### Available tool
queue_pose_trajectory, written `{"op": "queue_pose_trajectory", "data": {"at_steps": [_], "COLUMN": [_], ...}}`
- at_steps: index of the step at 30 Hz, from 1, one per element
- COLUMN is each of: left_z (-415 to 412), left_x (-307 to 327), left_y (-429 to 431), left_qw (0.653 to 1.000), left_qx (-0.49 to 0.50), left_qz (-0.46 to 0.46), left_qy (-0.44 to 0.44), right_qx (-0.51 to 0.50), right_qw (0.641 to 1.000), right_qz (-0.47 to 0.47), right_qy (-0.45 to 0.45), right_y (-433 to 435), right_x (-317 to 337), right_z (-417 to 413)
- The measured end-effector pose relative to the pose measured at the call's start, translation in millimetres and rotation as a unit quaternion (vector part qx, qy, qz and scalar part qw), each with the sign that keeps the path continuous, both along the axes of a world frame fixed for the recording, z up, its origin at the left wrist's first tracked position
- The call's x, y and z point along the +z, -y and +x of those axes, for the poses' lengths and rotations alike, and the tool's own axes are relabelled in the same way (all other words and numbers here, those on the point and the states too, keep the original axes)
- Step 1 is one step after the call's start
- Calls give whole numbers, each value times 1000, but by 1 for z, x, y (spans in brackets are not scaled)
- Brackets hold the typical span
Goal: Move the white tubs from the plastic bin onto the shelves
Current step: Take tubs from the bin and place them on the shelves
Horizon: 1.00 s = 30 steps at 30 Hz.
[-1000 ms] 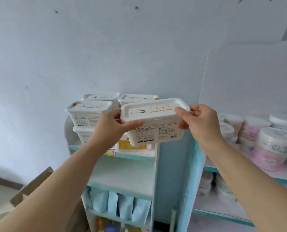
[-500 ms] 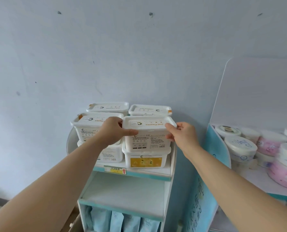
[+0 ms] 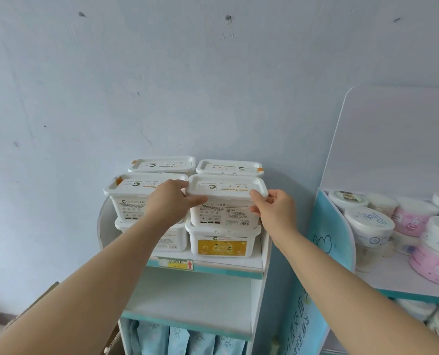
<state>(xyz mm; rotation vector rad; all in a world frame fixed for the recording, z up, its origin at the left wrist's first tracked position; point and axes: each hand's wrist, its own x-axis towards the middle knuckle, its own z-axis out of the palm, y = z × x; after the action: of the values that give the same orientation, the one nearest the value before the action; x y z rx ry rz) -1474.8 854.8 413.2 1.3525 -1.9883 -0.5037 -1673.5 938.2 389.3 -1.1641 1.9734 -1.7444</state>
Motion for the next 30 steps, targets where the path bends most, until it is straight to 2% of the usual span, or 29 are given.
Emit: {"op": "queue_pose_trajectory", "data": {"at_steps": [4, 7, 9, 13, 17, 21, 25, 30], "left_z": [3, -2, -6, -27, -67, -123, -188, -272], "left_x": [-1, -10, -16, -40, -80, -126, -170, -218], "left_y": [-15, -29, -42, -79, -119, -163, -211, -281], "left_qw": [995, 981, 971, 947, 940, 933, 905, 869], "left_qx": [34, 58, 51, -39, -141, -249, -336, -420], "left_qz": [-42, -126, -188, -289, -279, -199, -154, -83], "left_qy": [82, 136, 143, 134, 137, 169, 208, 246], "right_qx": [6, 8, 10, 12, -10, -26, -77, -140], "right_qw": [998, 987, 973, 934, 908, 905, 910, 886], "right_qz": [31, 64, 75, 121, 159, 220, 301, 407], "right_qy": [-50, -150, -220, -337, -388, -363, -275, -172], "right_y": [-8, -24, -42, -87, -141, -211, -298, -406], "right_x": [3, 2, 0, -19, -59, -105, -148, -203], "right_z": [2, -1, -4, -20, -52, -96, -145, -206]}}
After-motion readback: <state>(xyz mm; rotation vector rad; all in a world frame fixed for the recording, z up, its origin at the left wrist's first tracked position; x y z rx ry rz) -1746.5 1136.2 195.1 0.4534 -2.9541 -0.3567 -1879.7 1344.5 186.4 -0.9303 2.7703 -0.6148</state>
